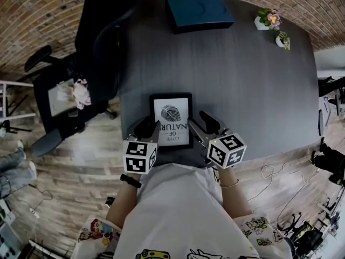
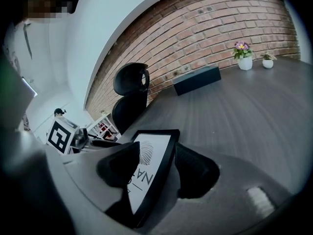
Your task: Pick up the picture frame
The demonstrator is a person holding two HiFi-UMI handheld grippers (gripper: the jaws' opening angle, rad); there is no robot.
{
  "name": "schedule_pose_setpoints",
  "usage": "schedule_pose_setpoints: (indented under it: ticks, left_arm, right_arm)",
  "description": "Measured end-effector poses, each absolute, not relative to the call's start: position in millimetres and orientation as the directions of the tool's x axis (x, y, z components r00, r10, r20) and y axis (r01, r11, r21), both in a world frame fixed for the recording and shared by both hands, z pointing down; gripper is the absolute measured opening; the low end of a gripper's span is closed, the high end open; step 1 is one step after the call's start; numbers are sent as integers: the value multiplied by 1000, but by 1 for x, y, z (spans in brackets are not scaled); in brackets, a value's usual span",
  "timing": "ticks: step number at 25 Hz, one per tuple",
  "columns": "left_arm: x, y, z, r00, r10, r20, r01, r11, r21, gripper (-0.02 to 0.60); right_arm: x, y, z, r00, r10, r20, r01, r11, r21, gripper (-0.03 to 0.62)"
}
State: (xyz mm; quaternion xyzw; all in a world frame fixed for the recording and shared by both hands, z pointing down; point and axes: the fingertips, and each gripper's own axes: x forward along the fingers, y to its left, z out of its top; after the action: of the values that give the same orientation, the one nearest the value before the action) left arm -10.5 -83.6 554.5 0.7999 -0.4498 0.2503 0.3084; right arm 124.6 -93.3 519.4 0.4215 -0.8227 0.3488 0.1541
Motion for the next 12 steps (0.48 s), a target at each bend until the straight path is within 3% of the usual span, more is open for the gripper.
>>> schedule_pose_setpoints:
  ticks: [12]
  left_arm:
    - [-9,-81,563,461,-542,702,-878,-392,275,123]
  right_arm:
    - [120,-91,526,-608,-566,556,-793,396,-463,219]
